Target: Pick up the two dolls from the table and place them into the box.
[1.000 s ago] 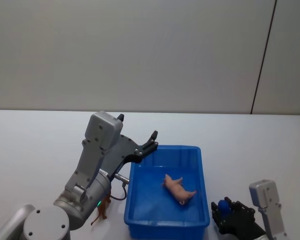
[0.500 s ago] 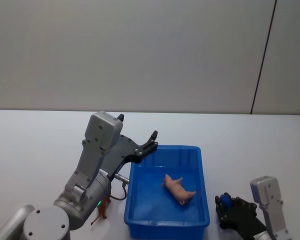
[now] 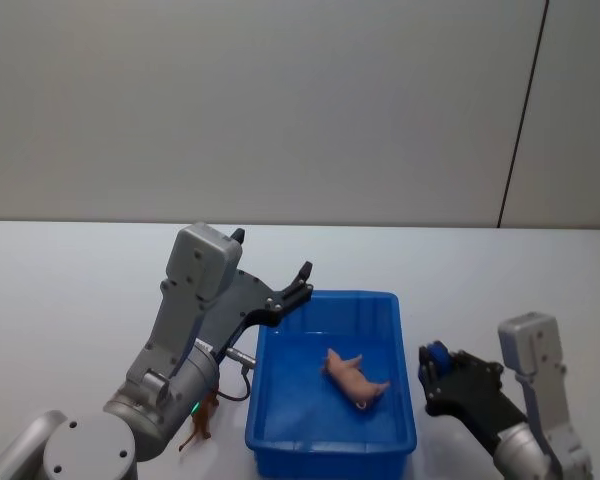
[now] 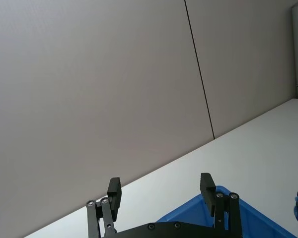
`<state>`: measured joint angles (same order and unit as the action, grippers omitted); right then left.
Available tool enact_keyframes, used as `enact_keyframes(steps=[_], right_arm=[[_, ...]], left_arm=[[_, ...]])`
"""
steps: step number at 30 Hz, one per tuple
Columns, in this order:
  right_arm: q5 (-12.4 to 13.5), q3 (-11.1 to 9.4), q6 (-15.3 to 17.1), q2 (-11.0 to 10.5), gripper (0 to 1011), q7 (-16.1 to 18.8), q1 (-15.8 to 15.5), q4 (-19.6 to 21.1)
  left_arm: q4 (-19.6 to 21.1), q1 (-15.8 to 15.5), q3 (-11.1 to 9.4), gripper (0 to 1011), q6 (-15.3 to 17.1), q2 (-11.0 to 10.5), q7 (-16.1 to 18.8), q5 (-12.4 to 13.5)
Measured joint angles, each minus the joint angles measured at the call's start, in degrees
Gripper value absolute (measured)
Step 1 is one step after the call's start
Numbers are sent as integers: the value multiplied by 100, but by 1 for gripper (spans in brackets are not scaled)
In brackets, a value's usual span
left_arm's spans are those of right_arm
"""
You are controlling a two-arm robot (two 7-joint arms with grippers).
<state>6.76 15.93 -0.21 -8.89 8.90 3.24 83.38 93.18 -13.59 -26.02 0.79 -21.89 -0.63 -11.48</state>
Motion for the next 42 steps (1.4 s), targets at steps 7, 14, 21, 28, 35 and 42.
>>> enact_keyframes(steps=[7, 14, 21, 28, 35, 42], right_arm=[[22, 58, 2, 137, 108, 261, 209, 44], [-1, 149, 17, 305, 109, 502, 441, -154], [-60, 221, 31, 445, 213, 634, 639, -441], [-109, 247, 52, 525, 441, 633, 768, -661], [-118, 234, 56, 531, 641, 497, 782, -704], [-98, 176, 31, 466, 848, 225, 678, -581]], left_arm=[[0, 0, 0, 1001, 0, 0, 0, 0], [0, 0, 0, 1001, 0, 0, 0, 0], [0, 0, 0, 1001, 0, 0, 0, 0], [0, 0, 0, 1001, 0, 0, 0, 0], [0, 0, 0, 1001, 0, 0, 0, 0], [0, 0, 0, 1001, 0, 0, 0, 0]])
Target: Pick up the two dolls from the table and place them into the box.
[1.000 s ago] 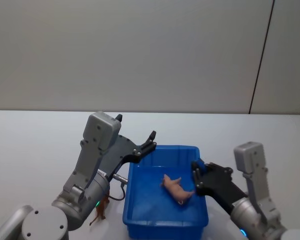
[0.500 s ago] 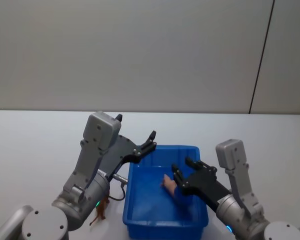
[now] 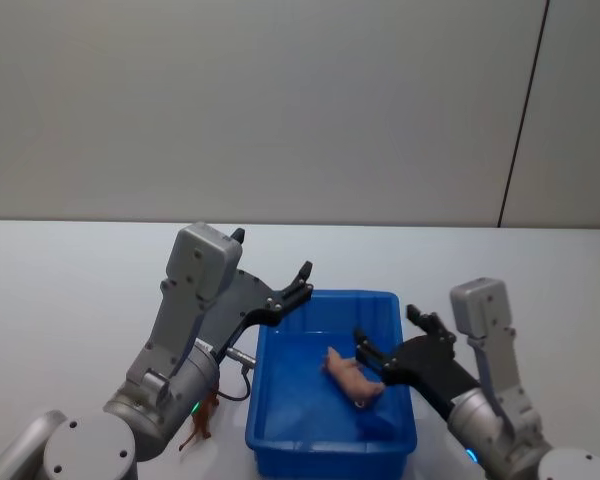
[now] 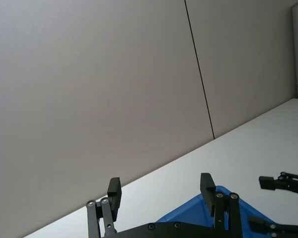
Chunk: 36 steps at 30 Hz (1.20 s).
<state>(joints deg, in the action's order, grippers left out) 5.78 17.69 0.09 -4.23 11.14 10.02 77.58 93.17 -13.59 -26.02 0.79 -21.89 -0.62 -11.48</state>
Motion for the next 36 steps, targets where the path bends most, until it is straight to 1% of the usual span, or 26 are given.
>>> enact_keyframes(steps=[1, 2, 4, 6, 13, 17, 28, 36], right_arm=[[6, -10, -6, -12, 889, -47, -23, 30], [15, -29, -14, -38, 898, -114, -60, 80], [37, -64, -24, -82, 963, -232, -132, 175], [60, -100, -33, -132, 1001, -360, -209, 281], [139, -200, -56, -275, 1001, -676, -428, 562], [165, -238, -64, -329, 1001, -787, -511, 672], [209, -299, -74, -418, 1001, -967, -644, 845], [224, -318, -79, -447, 1001, -1025, -688, 903]], left_arm=[[0, 0, 0, 1001, 0, 0, 0, 0], [0, 0, 0, 1001, 0, 0, 0, 0], [0, 0, 0, 1001, 0, 0, 0, 0], [0, 0, 0, 1001, 0, 0, 0, 0], [0, 0, 0, 1001, 0, 0, 0, 0], [0, 0, 0, 1002, 0, 0, 0, 0], [15, 24, 16, 1001, 51, -2, 44, -15], [92, 98, 73, 1001, 269, -43, 236, -174]])
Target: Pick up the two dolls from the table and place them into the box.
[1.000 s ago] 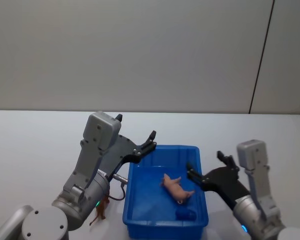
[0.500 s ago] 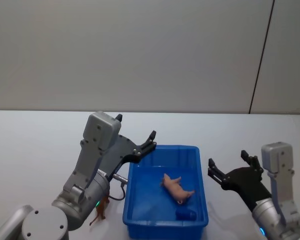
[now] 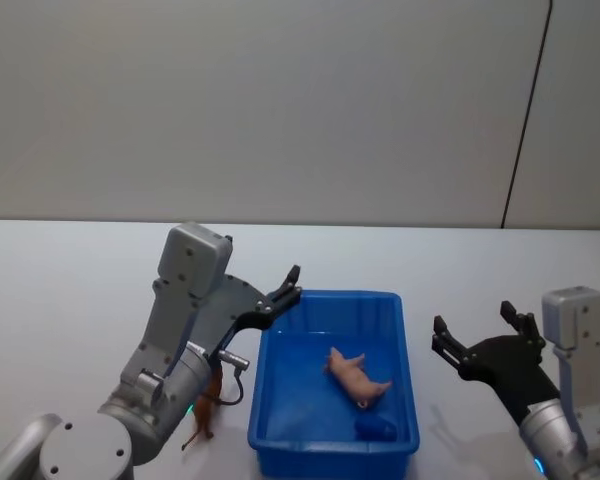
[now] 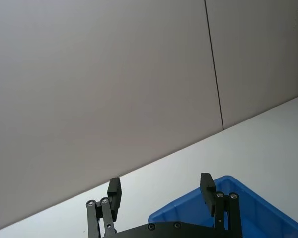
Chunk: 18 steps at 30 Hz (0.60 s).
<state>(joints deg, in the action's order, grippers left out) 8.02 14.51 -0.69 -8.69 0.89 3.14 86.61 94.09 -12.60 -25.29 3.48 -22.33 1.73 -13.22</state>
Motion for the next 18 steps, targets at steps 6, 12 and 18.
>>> enact_keyframes(steps=[6, 12, 18], right_arm=[[4, -11, -3, -13, 1001, -31, -20, 26], [7, -15, -3, -21, 1001, -47, -32, 42], [10, -18, -3, -24, 1001, -58, -40, 52]], left_arm=[[47, 74, 56, 1001, 254, -40, 152, -187], [46, 129, 118, 1001, 545, -71, 274, -397], [-21, 155, 162, 1001, 790, -85, 335, -534]])
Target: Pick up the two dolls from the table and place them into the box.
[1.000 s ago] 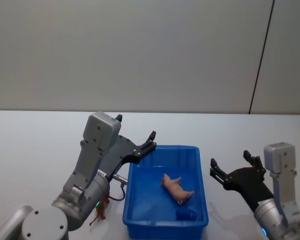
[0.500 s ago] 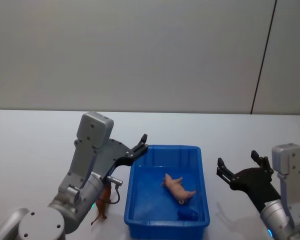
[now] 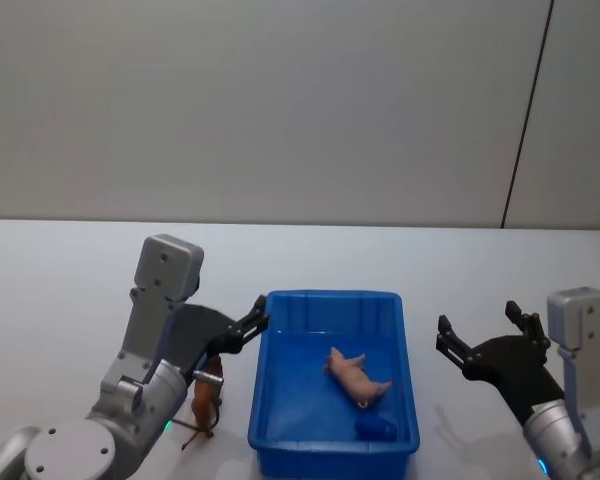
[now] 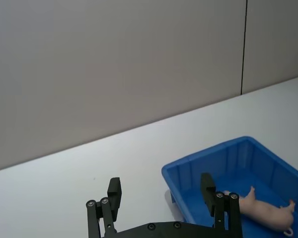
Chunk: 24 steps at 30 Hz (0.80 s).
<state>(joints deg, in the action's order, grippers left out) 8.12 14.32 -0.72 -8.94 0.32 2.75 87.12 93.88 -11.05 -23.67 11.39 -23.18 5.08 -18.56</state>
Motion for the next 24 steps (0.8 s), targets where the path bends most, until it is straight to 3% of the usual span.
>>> enact_keyframes(steps=[13, 24], right_arm=[[3, -5, 0, -6, 1001, -9, -6, 9], [3, -4, 0, -8, 1001, -13, -11, 15]], left_arm=[[-232, 35, 75, 1001, 594, 4, 39, -270], [-332, 89, 117, 1001, 906, 13, 78, -442]])
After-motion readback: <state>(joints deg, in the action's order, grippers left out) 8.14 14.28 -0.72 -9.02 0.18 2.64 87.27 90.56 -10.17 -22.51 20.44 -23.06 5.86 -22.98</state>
